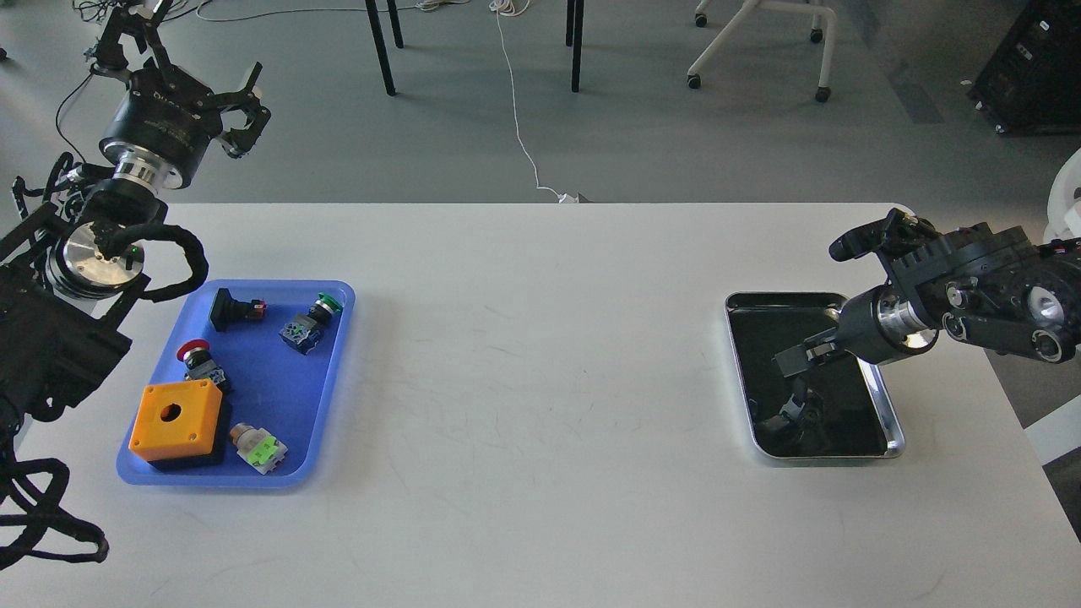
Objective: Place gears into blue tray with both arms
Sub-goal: 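Lower the right gripper onto a small black part in the metal tray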
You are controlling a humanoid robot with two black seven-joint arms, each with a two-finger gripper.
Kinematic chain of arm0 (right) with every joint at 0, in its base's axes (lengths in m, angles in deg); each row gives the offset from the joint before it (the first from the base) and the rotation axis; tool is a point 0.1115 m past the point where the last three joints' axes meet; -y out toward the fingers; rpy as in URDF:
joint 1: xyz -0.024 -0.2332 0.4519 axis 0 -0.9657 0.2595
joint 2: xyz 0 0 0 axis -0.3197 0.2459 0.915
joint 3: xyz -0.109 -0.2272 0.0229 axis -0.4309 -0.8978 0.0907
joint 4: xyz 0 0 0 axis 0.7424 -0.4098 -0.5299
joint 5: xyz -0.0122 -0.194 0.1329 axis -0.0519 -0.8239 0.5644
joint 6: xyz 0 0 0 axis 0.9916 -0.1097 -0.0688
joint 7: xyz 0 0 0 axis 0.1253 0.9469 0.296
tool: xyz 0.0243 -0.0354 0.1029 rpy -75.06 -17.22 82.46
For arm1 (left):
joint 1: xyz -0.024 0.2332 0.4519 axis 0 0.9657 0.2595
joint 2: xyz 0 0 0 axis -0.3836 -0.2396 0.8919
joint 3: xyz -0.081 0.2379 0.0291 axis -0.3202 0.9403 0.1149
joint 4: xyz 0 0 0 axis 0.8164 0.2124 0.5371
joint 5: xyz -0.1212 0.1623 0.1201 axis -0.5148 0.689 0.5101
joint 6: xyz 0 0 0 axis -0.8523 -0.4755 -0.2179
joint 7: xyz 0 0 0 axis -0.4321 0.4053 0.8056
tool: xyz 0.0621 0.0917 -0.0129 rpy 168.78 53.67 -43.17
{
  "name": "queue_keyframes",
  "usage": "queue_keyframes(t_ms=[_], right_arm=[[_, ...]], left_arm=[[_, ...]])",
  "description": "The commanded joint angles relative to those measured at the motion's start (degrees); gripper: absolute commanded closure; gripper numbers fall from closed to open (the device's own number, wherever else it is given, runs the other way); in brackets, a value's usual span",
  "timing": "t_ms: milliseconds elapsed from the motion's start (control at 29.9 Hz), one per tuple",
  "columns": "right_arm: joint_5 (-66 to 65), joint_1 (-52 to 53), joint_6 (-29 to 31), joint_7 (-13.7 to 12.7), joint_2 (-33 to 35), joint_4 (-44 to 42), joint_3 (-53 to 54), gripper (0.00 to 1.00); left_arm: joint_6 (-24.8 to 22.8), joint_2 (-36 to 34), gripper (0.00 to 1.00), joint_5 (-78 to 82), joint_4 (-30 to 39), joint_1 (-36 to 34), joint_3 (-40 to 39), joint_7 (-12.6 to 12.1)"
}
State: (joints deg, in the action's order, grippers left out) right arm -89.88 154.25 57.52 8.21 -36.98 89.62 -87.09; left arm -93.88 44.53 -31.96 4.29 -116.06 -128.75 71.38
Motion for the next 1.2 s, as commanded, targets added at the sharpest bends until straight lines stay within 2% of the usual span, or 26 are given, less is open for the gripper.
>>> queue_keyframes(t_ms=[0,301,1170], right_arm=[[0.3,-0.8,-0.1,0.0,-0.8,-1.0,0.2,0.33],[0.3,-1.6,-0.1,0.7,-2.2,-2.7,0.2,0.40],[0.3,-1.6,-0.1,0.7,-2.2,-2.7,0.2,0.40]], left_arm=[[0.0,0.4,0.02,-0.2,0.0,0.0,-0.1,0.1],[0.0,-0.3,0.02,-2.0,-0.2,0.1,-0.1,0.1],[0.0,-0.3,0.02,-2.0,-0.2,0.1,-0.1,0.1]])
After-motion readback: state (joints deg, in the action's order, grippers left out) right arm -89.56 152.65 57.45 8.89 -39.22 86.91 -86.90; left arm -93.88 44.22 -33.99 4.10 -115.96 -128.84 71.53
